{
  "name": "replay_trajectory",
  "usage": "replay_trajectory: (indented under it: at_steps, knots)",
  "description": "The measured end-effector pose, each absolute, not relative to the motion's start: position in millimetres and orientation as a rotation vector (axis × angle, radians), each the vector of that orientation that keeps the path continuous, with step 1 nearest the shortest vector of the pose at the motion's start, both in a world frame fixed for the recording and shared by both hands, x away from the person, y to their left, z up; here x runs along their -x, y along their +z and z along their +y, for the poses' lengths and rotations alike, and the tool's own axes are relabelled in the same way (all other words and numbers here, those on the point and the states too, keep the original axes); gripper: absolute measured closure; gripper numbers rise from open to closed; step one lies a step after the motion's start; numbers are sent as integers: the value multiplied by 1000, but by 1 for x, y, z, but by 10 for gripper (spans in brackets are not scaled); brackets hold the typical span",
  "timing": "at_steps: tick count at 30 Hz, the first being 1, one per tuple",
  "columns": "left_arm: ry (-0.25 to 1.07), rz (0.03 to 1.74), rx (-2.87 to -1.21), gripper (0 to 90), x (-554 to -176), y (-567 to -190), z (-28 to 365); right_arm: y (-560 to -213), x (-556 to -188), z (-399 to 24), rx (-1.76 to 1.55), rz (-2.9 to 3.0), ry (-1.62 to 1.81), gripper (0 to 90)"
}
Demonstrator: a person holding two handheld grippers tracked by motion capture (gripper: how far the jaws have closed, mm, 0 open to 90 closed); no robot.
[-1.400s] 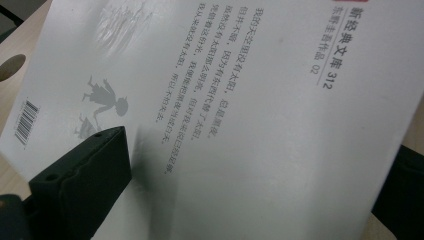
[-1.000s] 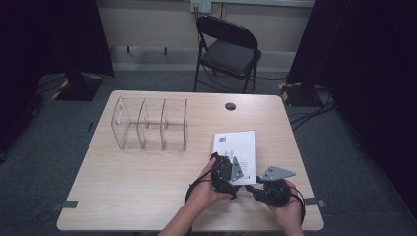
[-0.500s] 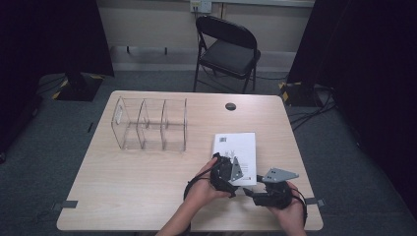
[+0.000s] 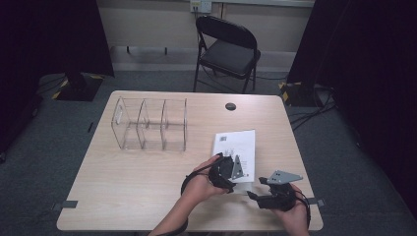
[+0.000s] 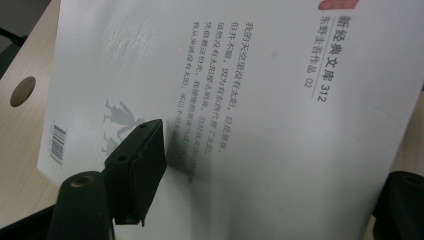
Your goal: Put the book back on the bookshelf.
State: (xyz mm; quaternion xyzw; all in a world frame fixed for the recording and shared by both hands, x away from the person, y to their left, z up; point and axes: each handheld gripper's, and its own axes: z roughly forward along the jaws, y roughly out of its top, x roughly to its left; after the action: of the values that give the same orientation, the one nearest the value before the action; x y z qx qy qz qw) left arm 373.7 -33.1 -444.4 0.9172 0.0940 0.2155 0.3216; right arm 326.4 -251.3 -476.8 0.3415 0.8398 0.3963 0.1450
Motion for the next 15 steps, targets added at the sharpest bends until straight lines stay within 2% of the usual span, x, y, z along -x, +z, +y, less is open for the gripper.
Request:
replay_trajectory:
  at_steps: [9, 15]
  knots:
    - [559, 234, -2437, 318, -378, -436, -33, -482, -326, -248, -946, 2449, 1138, 253]
    - [581, 241, -2464, 389, -380, -427, -30, -481, -326, -249, -948, 2447, 1145, 250]
